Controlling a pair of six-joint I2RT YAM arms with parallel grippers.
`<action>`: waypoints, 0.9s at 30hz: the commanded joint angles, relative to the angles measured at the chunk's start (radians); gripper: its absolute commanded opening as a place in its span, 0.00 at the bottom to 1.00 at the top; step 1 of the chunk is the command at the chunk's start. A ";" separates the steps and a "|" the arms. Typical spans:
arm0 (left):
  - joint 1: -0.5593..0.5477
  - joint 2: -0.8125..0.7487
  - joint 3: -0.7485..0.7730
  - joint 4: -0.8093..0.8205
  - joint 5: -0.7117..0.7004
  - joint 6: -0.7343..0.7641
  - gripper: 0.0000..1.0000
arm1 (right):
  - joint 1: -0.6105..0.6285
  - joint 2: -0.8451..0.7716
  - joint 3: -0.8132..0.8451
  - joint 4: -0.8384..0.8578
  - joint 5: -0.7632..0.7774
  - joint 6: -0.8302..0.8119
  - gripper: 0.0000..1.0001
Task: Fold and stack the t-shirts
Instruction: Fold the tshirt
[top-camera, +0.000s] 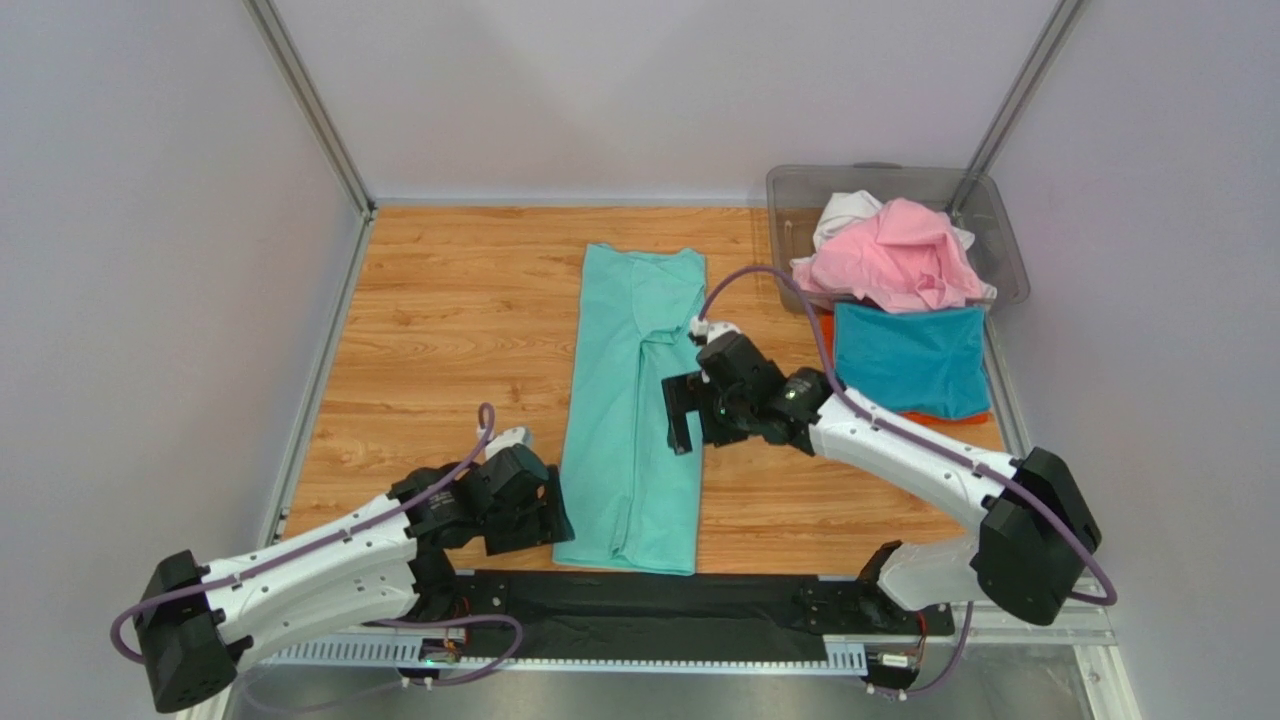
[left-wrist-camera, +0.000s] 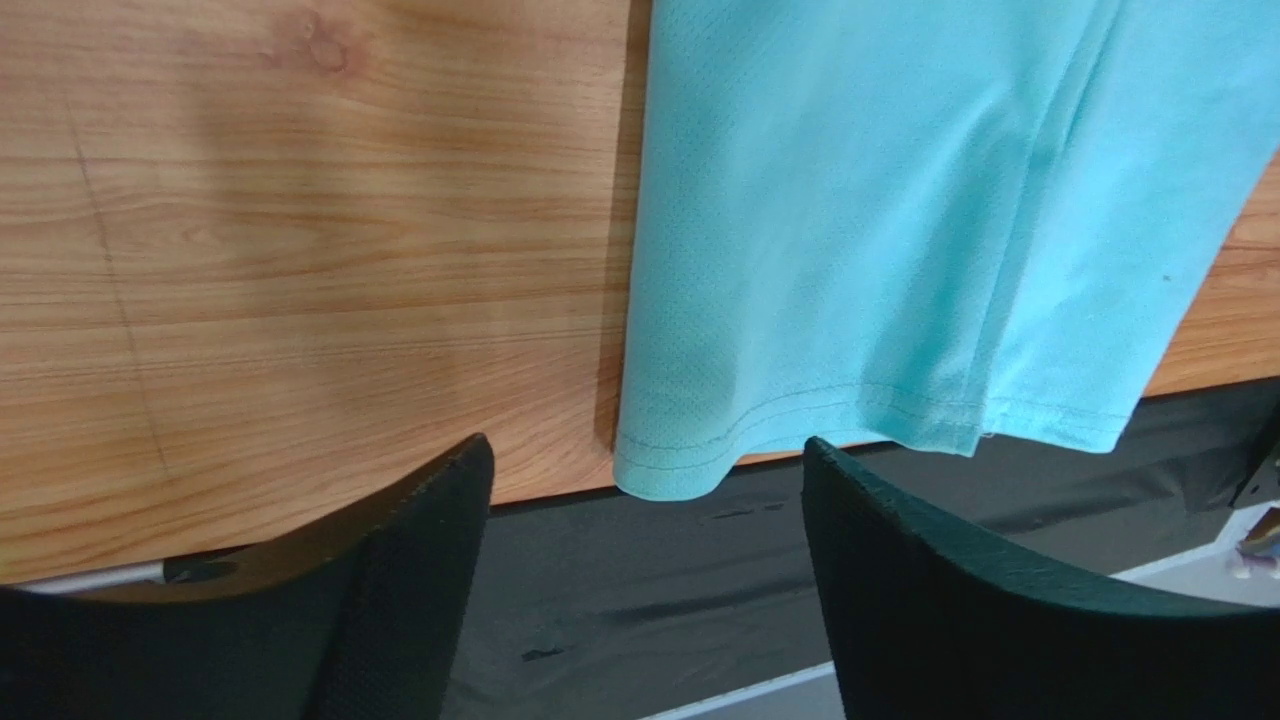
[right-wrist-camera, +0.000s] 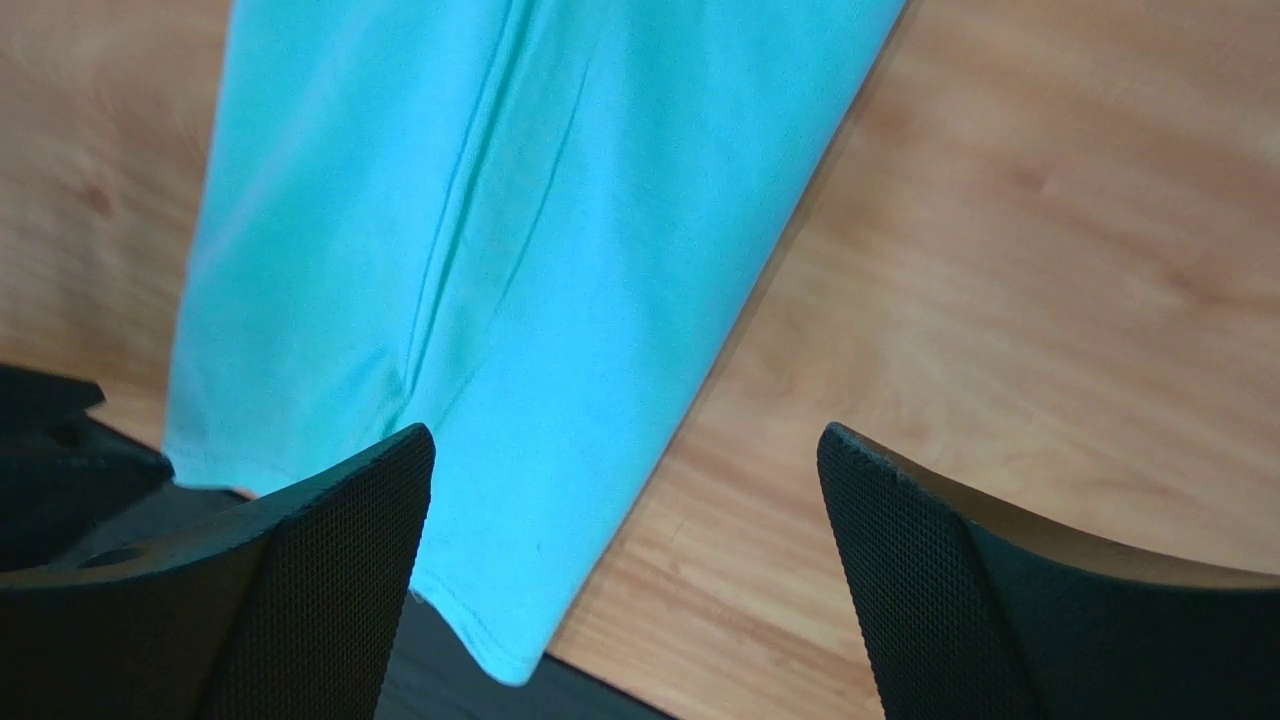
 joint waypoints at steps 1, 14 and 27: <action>-0.005 0.000 -0.037 0.067 0.094 -0.011 0.78 | 0.091 -0.091 -0.080 0.068 0.052 0.127 1.00; -0.005 0.084 -0.137 0.208 0.189 -0.023 0.18 | 0.329 -0.137 -0.255 0.039 0.041 0.225 0.99; -0.005 0.058 -0.163 0.197 0.198 -0.048 0.00 | 0.564 -0.015 -0.282 0.025 0.043 0.269 0.88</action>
